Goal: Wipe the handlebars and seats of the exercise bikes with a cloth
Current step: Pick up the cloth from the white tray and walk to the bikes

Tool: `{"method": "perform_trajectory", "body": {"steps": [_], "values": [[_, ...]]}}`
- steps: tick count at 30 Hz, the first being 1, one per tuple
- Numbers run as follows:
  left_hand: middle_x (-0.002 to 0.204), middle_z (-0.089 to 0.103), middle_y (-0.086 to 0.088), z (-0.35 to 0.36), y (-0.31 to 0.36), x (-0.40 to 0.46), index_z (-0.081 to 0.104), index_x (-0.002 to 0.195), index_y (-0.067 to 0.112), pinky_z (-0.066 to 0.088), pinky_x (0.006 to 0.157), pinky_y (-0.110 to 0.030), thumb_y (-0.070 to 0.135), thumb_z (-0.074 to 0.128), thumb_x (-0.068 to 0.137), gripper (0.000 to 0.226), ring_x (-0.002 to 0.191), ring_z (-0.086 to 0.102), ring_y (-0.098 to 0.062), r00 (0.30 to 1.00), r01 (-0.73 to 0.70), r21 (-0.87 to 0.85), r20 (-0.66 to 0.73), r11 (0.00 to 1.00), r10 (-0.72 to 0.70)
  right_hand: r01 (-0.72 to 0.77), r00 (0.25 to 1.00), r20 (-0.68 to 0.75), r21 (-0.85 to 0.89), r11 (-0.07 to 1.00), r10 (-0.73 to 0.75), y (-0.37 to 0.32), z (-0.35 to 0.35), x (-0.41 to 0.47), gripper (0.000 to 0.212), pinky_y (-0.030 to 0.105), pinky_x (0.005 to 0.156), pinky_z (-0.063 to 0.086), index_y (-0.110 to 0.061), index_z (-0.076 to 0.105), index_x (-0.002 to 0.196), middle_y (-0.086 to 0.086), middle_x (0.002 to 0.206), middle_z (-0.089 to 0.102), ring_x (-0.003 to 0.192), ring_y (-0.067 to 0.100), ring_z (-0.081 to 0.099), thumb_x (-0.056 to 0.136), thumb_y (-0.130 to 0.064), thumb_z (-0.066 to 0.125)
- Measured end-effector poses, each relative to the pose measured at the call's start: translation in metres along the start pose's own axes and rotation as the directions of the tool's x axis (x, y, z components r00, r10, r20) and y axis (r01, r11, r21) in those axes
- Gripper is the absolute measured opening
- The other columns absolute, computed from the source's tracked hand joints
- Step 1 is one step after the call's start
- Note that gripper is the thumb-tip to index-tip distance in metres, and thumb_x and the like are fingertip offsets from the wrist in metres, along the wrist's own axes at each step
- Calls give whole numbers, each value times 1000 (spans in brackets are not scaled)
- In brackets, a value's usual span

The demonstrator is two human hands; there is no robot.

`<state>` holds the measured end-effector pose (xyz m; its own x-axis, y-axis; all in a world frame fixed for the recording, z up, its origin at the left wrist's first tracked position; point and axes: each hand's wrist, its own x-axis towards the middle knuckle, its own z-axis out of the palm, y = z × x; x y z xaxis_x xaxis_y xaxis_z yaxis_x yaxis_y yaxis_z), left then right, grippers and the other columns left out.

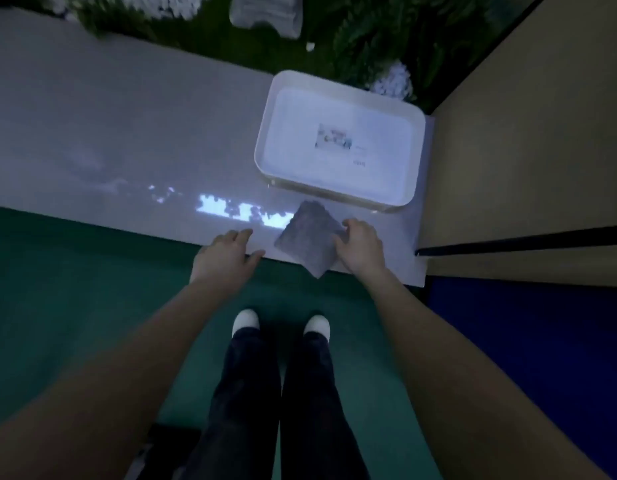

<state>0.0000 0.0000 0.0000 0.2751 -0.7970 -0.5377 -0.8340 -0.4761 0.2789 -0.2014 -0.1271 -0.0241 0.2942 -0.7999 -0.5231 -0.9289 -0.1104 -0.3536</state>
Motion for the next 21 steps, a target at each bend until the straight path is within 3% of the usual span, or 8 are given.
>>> {"method": "perform_trajectory", "body": {"steps": [11, 15, 17, 19, 21], "values": [[144, 43, -7, 22, -16, 26, 35, 143, 17, 41, 97, -45, 45, 40, 97, 54, 128, 43, -29, 999, 15, -69, -40, 998, -18, -85, 996, 5, -66, 994, 86, -10, 38, 46, 45, 40, 98, 32, -11, 46, 132, 13, 133, 46, 124, 29, 39, 95, -35, 51], [142, 45, -6, 22, -21, 25, 36, 143, 17, 43, 97, -45, 45, 41, 97, 54, 126, 44, -28, 998, 24, -94, -47, 995, -29, -126, 991, 38, -101, 987, 130, -17, 42, 47, 22, 38, 94, 35, -12, 59, 102, 12, 119, 55, 115, 29, 46, 91, -30, 53], [141, 46, -6, 20, -22, 22, 37, 142, 17, 44, 96, -46, 45, 42, 97, 54, 126, 45, -28, 998, 35, -102, -43, 994, -40, -107, 994, 25, -67, 992, 109, -20, 39, 40, 11, 38, 91, 37, -18, 54, 81, 8, 108, 56, 108, 28, 49, 89, -26, 52], [140, 48, -7, 16, -22, 17, 38, 142, 17, 45, 95, -46, 44, 42, 97, 53, 125, 46, -28, 998, 40, -122, -42, 992, -45, -41, 999, -15, -1, 999, 41, -23, 33, 30, 15, 38, 88, 37, -19, 49, 74, 6, 99, 51, 100, 25, 48, 88, -24, 53], [138, 49, -6, 9, -19, 12, 39, 141, 16, 46, 94, -45, 44, 43, 97, 52, 124, 47, -28, 998, 42, -152, -42, 987, -49, 42, 998, -43, 107, 993, -38, -27, 20, 17, 26, 33, 75, 36, -20, 40, 68, 3, 86, 47, 84, 22, 46, 89, -21, 55]]}}
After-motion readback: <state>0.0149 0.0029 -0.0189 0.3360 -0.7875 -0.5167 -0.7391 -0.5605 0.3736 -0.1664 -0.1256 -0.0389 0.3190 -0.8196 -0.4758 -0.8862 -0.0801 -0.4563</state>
